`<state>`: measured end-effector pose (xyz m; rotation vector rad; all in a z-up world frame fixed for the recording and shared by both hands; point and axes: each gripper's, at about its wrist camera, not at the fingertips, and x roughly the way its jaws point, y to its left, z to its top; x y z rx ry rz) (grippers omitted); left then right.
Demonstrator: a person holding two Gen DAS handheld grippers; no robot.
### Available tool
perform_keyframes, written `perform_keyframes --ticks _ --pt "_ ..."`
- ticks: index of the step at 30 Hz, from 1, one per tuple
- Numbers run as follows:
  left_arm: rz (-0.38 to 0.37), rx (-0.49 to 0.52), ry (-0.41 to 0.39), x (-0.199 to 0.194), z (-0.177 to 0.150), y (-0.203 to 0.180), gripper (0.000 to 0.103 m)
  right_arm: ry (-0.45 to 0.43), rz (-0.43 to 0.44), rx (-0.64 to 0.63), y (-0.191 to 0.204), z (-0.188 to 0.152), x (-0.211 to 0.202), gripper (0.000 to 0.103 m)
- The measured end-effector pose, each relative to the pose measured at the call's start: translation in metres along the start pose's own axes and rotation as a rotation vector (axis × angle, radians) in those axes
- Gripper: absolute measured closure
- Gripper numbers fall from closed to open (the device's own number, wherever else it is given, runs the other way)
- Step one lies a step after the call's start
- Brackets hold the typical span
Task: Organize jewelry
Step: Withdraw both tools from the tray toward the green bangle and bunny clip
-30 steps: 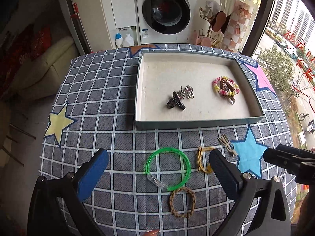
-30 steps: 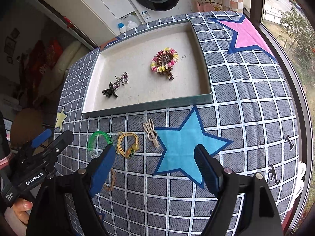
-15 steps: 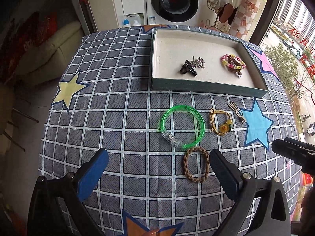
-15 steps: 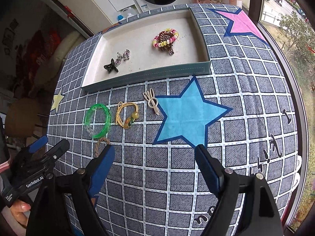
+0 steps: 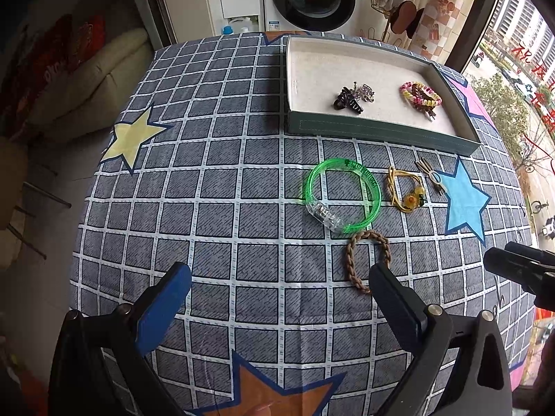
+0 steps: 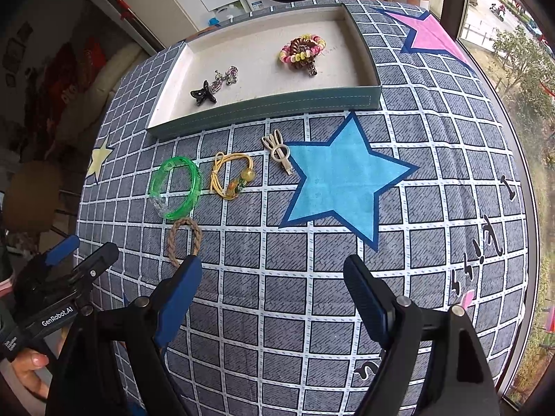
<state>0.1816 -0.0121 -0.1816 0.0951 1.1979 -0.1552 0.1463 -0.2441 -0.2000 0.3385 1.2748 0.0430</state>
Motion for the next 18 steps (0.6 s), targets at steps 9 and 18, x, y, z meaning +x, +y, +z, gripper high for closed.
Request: perform_keyframes --ticks 9,18 --pt "-0.037 -0.032 0.049 0.016 -0.011 0.018 0.000 0.054 -0.037 -0.015 0.006 -0.008 0.010 0.017" --pt "-0.056 -0.087 0.057 0.034 0.003 0.025 0.000 0.083 -0.076 -0.008 0.006 -0.002 0.025 0.017"
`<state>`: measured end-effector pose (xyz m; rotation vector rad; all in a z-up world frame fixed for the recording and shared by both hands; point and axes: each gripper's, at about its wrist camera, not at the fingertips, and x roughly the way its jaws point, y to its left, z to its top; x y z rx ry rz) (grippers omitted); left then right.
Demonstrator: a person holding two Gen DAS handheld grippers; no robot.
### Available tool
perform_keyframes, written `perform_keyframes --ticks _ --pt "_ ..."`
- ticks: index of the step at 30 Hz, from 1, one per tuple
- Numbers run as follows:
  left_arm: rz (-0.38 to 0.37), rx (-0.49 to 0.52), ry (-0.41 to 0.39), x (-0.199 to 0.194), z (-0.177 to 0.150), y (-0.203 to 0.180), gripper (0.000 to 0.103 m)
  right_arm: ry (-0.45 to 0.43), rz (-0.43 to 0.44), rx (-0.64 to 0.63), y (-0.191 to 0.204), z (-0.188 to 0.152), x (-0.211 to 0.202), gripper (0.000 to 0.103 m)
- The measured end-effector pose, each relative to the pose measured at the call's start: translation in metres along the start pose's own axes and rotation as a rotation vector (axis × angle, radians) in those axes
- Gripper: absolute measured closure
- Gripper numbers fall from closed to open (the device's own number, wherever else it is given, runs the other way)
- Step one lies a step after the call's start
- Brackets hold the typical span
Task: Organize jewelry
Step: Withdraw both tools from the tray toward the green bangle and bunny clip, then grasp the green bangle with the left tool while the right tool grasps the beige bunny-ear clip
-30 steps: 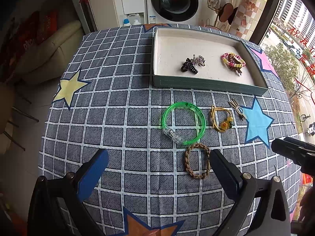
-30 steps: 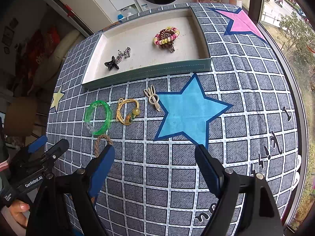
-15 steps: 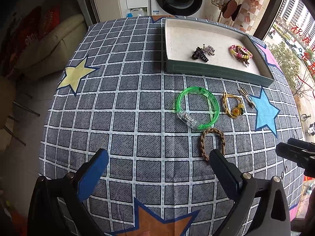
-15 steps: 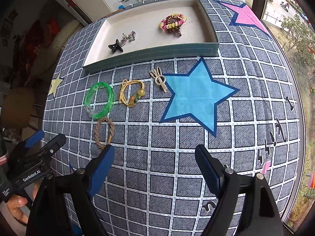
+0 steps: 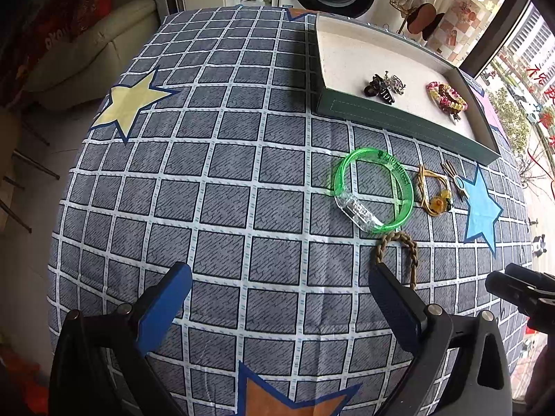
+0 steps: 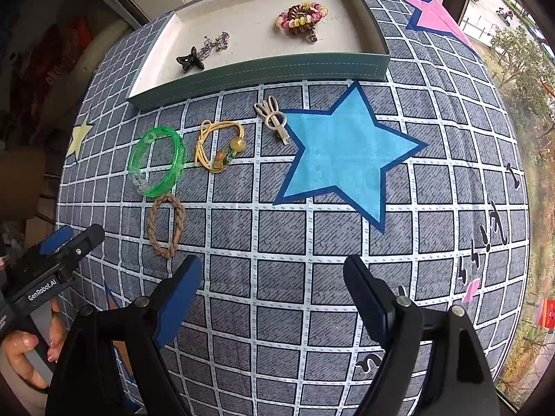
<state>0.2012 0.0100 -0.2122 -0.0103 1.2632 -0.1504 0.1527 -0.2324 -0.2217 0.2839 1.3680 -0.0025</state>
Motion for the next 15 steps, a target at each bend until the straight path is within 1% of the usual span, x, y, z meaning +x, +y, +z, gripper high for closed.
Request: perform_keyframes --ticks 8,15 --pt "-0.019 -0.007 -0.010 0.012 0.028 -0.010 0.000 -0.029 -0.041 0.036 -0.011 0.027 0.003 0.017" --pt "-0.006 0.032 0.011 0.032 0.043 -0.023 0.002 -0.030 -0.093 -0.025 -0.012 0.051 0.016 0.017"
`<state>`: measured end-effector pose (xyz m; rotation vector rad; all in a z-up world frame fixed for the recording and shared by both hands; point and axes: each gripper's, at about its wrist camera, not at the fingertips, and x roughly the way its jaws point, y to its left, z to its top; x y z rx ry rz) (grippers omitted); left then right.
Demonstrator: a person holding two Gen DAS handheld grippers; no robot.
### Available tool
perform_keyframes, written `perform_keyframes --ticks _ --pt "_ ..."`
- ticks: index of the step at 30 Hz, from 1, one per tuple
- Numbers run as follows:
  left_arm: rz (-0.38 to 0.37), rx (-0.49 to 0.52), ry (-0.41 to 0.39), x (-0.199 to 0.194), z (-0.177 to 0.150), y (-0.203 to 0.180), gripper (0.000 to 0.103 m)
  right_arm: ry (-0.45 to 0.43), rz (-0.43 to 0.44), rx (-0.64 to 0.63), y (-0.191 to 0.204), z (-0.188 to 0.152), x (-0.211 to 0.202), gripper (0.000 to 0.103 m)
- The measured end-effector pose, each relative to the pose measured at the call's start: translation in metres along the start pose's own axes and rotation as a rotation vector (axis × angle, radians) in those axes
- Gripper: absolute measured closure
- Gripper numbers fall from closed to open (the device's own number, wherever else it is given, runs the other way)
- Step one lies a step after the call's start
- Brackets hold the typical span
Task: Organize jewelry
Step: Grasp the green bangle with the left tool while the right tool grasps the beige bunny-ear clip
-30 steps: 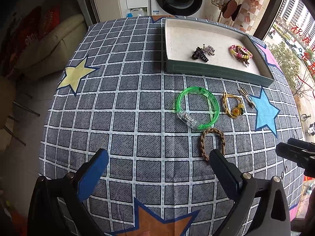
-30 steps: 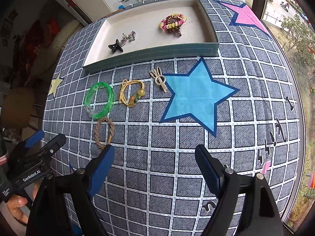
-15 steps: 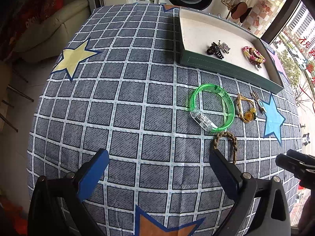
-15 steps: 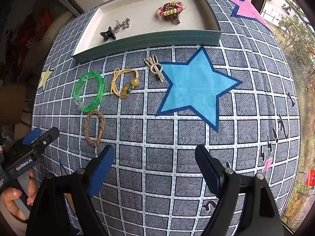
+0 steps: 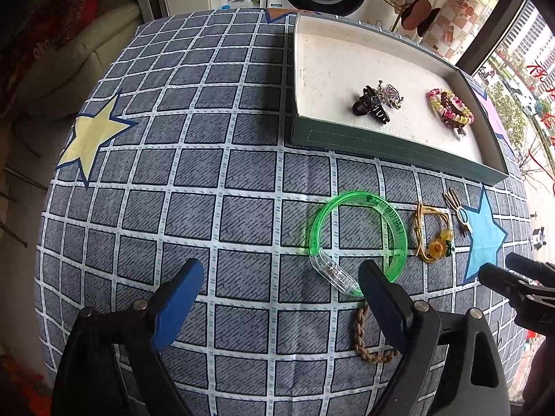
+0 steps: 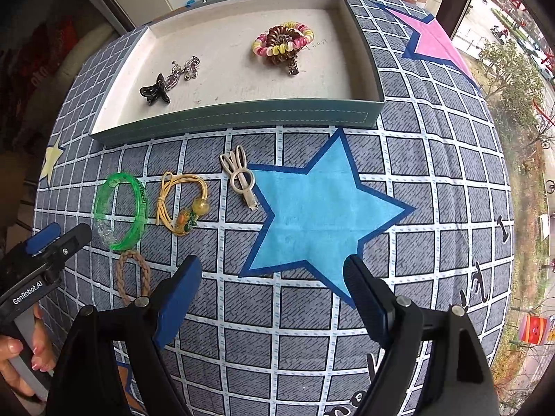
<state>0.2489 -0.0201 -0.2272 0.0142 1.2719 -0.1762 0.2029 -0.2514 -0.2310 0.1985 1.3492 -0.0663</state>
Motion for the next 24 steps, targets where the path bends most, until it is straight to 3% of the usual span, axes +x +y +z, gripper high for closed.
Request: perform_keyframes --ticks 4,6,10,13,19,24 --pt "0.002 0.009 0.008 0.010 0.006 -0.005 0.003 0.005 -0.020 -0.046 0.004 0.009 0.011 0.020" --pt "0.007 0.019 0.016 0.015 0.009 -0.009 0.013 0.011 -0.030 -0.065 0.007 0.014 0.017 0.027" --pt "0.007 0.030 0.022 0.022 0.014 -0.014 0.013 0.013 -0.032 -0.091 0.013 0.024 0.025 0.035" --pt "0.012 0.049 0.029 0.026 0.018 -0.019 0.024 0.011 -0.042 -0.113 0.019 0.034 0.030 0.038" --pt "0.029 0.103 0.020 0.029 0.019 -0.035 0.028 -0.005 -0.073 -0.161 0.032 0.050 0.035 0.046" --pt "0.020 0.123 0.015 0.029 0.021 -0.049 0.049 -0.010 -0.086 -0.202 0.054 0.059 0.042 0.061"
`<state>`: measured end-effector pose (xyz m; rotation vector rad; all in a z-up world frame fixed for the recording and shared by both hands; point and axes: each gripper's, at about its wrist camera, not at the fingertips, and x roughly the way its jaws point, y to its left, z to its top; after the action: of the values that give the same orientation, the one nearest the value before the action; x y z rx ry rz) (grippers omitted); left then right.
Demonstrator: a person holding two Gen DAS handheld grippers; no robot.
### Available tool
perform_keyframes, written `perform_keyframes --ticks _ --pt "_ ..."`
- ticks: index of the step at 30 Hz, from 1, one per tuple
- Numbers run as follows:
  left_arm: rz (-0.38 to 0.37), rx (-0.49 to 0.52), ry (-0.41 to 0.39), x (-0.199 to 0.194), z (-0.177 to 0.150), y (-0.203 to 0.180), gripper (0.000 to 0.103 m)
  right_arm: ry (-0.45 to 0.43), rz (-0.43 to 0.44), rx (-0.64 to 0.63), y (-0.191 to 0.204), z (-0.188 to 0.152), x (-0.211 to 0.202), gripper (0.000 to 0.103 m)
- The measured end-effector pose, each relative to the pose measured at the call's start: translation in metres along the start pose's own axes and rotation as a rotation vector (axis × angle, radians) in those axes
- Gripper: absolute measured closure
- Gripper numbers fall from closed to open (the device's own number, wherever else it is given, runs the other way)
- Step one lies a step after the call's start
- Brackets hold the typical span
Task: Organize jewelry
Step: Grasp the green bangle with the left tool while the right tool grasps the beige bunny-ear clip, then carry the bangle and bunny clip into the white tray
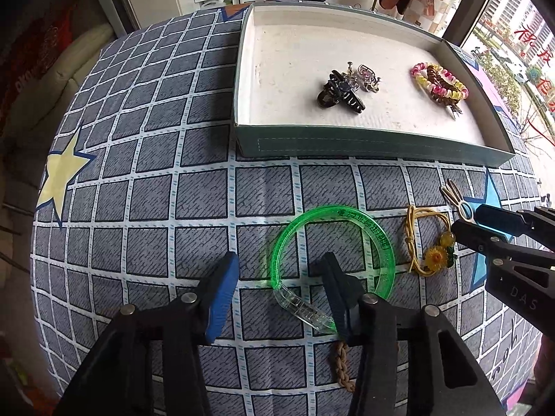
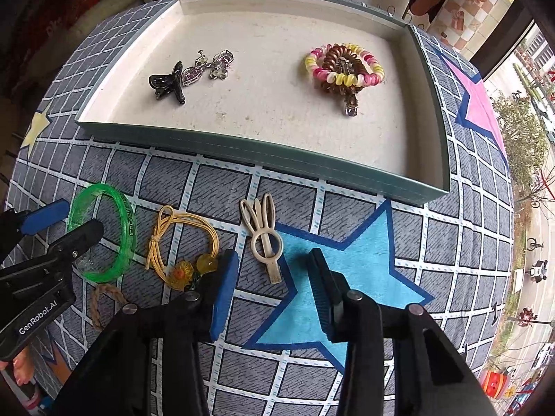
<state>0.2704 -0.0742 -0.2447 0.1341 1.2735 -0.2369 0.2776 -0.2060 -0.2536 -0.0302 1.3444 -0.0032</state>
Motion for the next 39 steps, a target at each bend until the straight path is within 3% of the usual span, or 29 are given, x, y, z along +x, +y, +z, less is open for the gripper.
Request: perform_keyframes --ticks 2,3,5,10,33,39 --pt "-0.008 0.008 -0.004 -0.001 0.001 -0.004 0.062 -0.002 0.000 -0.006 0.005 0.002 0.000 0.079" --pt "-0.010 0.013 -0.005 -0.001 0.003 -0.007 0.071 -0.001 0.001 -0.007 0.007 0.003 0.000 0.083" --pt "-0.009 0.023 -0.007 0.001 0.005 -0.011 0.081 -0.001 -0.003 -0.008 0.011 0.004 -0.001 0.085" --pt "-0.038 -0.005 -0.006 -0.002 0.008 -0.011 0.083 -0.018 0.006 0.002 0.007 -0.004 -0.010 0.085" --pt "-0.078 -0.014 -0.094 -0.069 -0.007 0.019 0.083 -0.066 0.195 0.165 -0.047 -0.055 -0.065 0.085" --pt "-0.084 -0.012 -0.124 -0.083 0.004 0.017 0.083 -0.084 0.211 0.176 -0.054 -0.052 -0.075 0.085"
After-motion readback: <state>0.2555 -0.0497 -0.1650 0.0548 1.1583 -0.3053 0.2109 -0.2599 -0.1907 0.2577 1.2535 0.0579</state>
